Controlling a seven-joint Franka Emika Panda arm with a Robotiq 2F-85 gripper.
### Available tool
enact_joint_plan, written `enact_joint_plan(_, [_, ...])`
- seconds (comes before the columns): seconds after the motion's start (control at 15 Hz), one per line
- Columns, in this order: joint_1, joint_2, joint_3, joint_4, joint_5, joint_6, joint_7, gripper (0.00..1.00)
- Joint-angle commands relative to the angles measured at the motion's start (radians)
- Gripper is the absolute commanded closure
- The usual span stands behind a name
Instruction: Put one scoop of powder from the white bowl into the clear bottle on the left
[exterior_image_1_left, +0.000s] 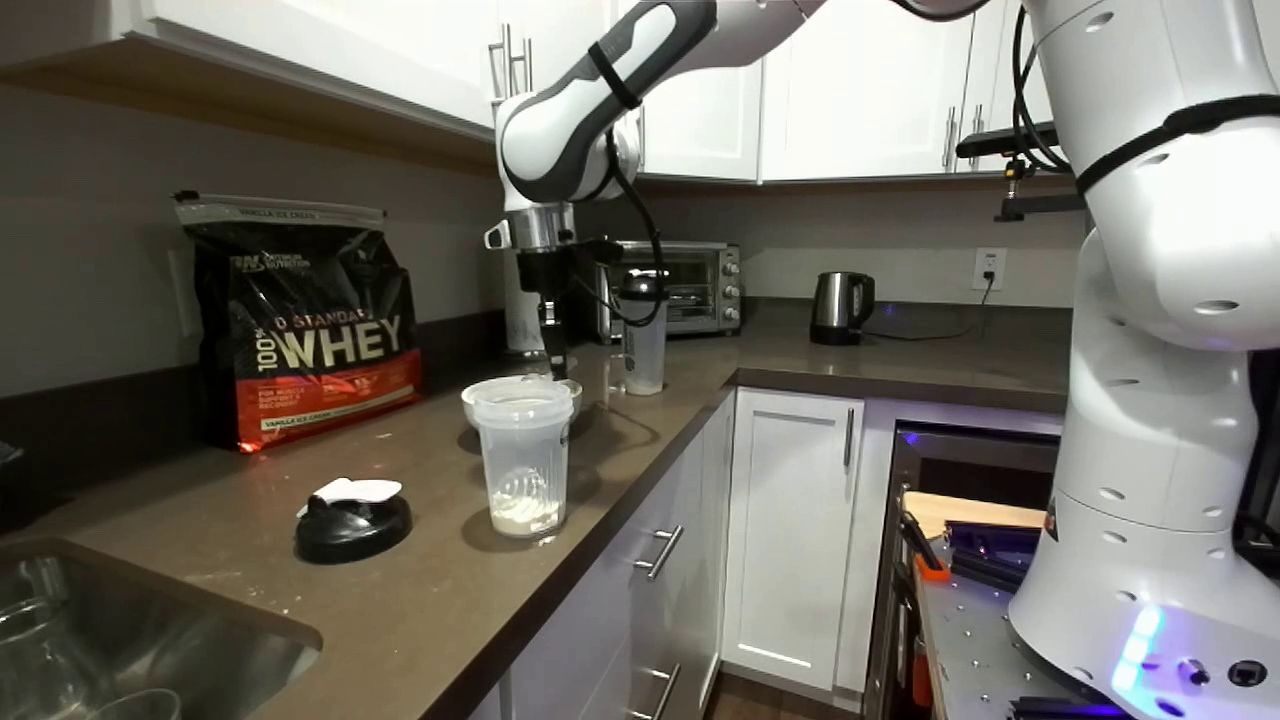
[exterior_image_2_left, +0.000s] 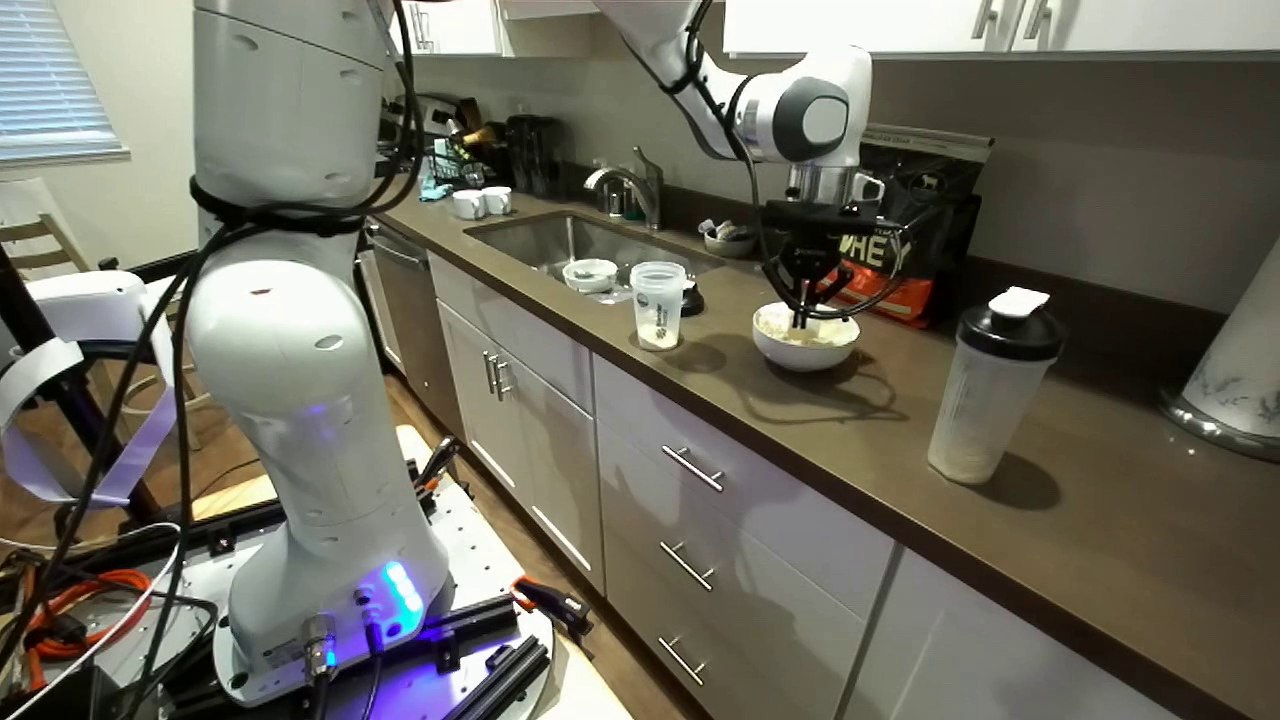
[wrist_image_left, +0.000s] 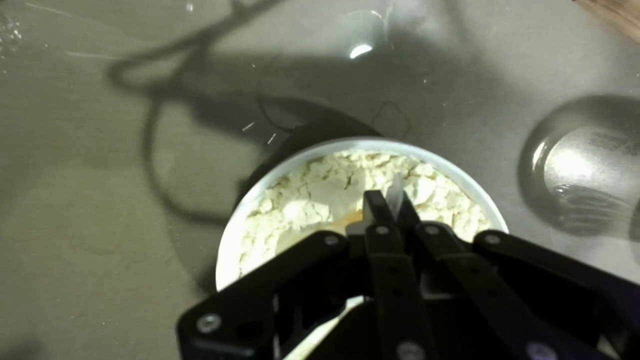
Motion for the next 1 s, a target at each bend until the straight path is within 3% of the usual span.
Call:
enact_joint_plan(0.0, [-0.023,-0.021,0.014,0.009,0.050,-0.030,-0.050,0.99])
enact_joint_plan(0.6, [-0.028,-0.069,0.008,0.006,0.111,-0.024,-0.072,0.99])
enact_joint_plan(0.93, [-0.053,-0.091,0.007,-0.007,0.226,-0.047,-0.104,0.99])
